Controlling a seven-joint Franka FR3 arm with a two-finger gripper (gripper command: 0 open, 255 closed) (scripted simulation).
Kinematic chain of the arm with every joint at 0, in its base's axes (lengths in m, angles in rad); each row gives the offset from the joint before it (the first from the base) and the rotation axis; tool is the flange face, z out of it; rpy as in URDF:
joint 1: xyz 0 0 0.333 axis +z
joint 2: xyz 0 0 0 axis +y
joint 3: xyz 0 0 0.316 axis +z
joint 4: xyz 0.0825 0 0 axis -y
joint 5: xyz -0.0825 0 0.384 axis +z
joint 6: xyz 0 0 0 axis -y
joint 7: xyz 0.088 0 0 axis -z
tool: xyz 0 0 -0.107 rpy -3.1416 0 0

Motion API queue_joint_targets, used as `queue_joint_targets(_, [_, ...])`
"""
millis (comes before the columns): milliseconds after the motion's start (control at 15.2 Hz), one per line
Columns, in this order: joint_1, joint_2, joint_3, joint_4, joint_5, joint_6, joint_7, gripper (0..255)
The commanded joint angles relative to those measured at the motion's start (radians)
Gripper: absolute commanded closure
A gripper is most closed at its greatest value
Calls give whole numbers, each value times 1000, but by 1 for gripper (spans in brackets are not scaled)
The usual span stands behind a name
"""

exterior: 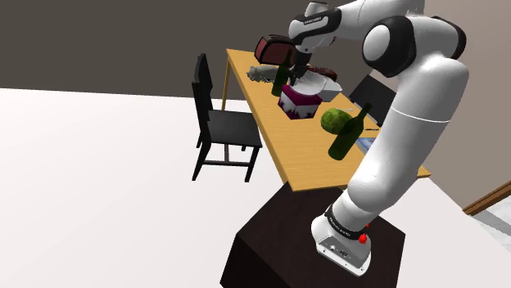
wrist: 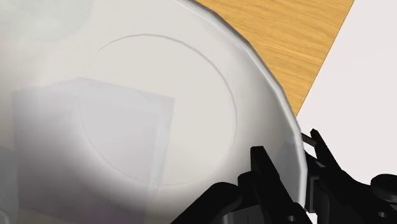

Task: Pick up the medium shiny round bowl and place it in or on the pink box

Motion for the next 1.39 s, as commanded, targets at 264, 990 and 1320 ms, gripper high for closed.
queue_joint_targets(264, [-116, 216, -6, 312, 100, -105, -124, 255])
queue_joint_targets(990, [-368, 672, 45, 1055, 213, -383, -195, 255])
queue_joint_targets(1320, [-340, 636, 39, 918, 210, -287, -203, 255])
